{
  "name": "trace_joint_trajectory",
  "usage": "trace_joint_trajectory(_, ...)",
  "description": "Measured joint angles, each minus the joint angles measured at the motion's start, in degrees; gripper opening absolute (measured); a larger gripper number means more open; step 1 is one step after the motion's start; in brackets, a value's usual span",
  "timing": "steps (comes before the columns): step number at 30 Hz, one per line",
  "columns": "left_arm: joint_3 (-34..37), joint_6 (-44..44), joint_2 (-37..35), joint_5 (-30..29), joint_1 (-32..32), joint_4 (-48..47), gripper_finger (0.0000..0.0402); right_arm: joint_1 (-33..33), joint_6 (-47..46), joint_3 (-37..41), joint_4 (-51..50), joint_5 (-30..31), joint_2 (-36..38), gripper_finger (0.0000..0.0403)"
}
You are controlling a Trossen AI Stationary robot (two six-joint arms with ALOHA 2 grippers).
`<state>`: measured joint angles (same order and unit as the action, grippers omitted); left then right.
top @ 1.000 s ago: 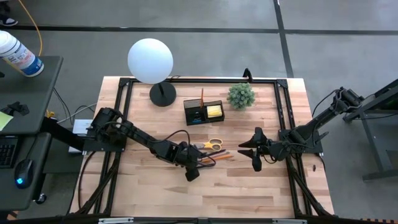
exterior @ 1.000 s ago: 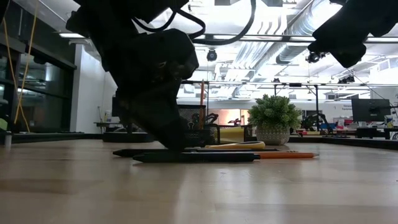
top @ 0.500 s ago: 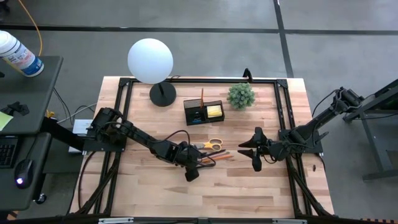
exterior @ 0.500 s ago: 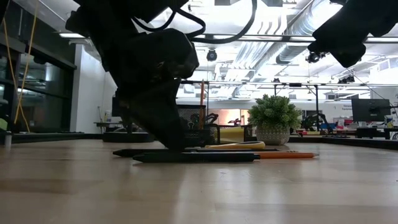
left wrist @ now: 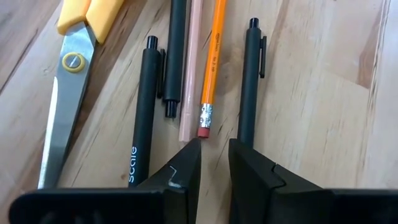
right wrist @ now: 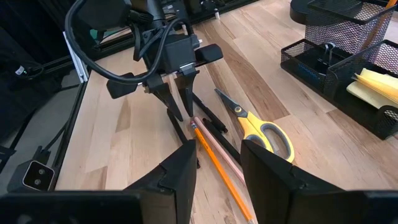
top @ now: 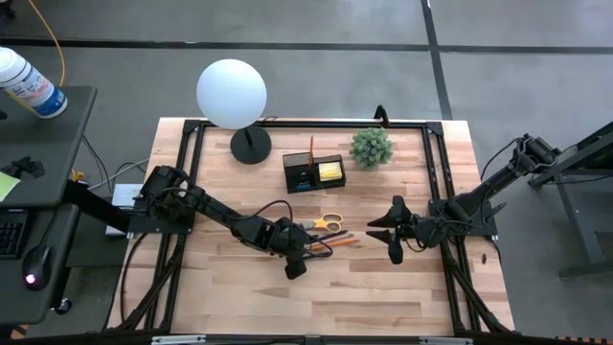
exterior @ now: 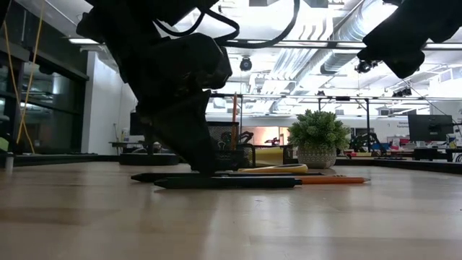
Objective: Pick and place office supplies into organizer
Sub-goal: Put the orange pencil into the desk organizer
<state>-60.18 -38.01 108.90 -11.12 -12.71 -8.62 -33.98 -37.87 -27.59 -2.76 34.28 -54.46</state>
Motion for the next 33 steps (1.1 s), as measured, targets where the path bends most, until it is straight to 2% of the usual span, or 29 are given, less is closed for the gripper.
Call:
trace_joint_trajectory(13,-0.12,0.57,2.22,-0.23,-0.04,1.64,0.0072,0.0,0.7,0.0,0.04,0.0,0.0,0.0124)
trace_joint_trajectory(21,-0.15,1.46,3.18,-5.5,-0.19,2.8,0.0071,-0.01,0.47,0.0,0.15,-0.13,0.0,0.0124)
trace_joint_trajectory(33,0.09,5.27,3.31,-6.04,-0.08,4.73,0.0072,0.0,0.46,0.0,0.22,-0.09,0.0,0.0124)
